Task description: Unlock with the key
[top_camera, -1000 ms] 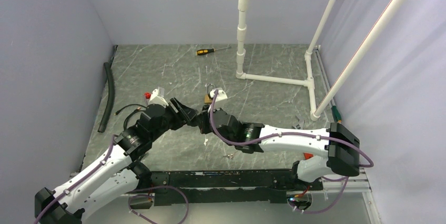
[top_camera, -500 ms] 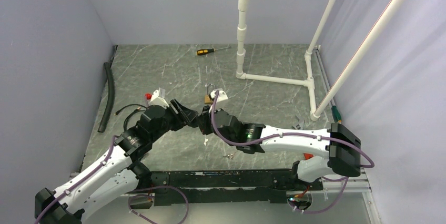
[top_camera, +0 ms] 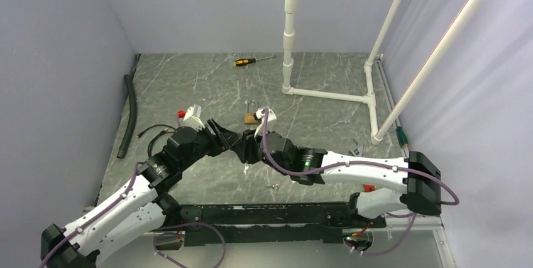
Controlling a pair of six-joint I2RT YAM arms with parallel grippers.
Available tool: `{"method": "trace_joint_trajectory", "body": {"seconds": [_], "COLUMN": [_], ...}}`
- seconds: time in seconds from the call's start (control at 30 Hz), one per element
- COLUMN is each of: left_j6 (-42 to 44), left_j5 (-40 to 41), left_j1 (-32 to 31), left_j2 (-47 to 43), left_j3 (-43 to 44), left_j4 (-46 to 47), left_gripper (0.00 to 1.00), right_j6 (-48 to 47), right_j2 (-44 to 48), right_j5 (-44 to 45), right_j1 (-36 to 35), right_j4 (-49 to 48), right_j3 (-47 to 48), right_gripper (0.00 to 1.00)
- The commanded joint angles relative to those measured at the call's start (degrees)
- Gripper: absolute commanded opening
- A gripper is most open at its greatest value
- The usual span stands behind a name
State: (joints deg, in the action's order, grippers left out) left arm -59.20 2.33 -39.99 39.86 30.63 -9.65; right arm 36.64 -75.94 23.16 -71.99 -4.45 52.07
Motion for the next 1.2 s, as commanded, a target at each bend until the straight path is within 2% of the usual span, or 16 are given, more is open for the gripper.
{"method": "trace_joint_trajectory", "body": {"seconds": [0.0, 0.33, 0.5, 0.9, 1.17], "left_j6": [-1.8, -0.89, -0.74, -0.91, -1.75], "left_j5": [-8.55, -8.48, -8.66, -8.92, -8.58], "left_j1": [-2.4, -2.49, -2.42, -2.47, -2.46], "left_j2": [-1.8, -0.01, 0.31, 0.81, 0.41], "left_j3": [1.54, 2.76, 3.07, 3.33, 2.27], "left_j4": [13.89, 14.98, 15.08, 15.44, 15.59], "left_gripper": [0.0, 0.0, 0.0, 0.0, 0.0], "right_j6": [1.82, 2.04, 2.09, 1.53, 0.9], "right_j2": [3.06, 12.74, 14.09, 8.1, 4.09], "right_j5": [-4.17, -1.88, 0.32, -0.17, 3.95], "right_j1": [-0.42, -0.44, -0.44, -0.44, -0.39], "right_j4": [-1.51, 4.16, 9.15, 7.69, 4.71], "right_j3": [-0.7, -3.73, -3.3, -0.75, 0.93], "right_gripper": [0.43, 0.63, 0.67, 0.68, 0.56]}}
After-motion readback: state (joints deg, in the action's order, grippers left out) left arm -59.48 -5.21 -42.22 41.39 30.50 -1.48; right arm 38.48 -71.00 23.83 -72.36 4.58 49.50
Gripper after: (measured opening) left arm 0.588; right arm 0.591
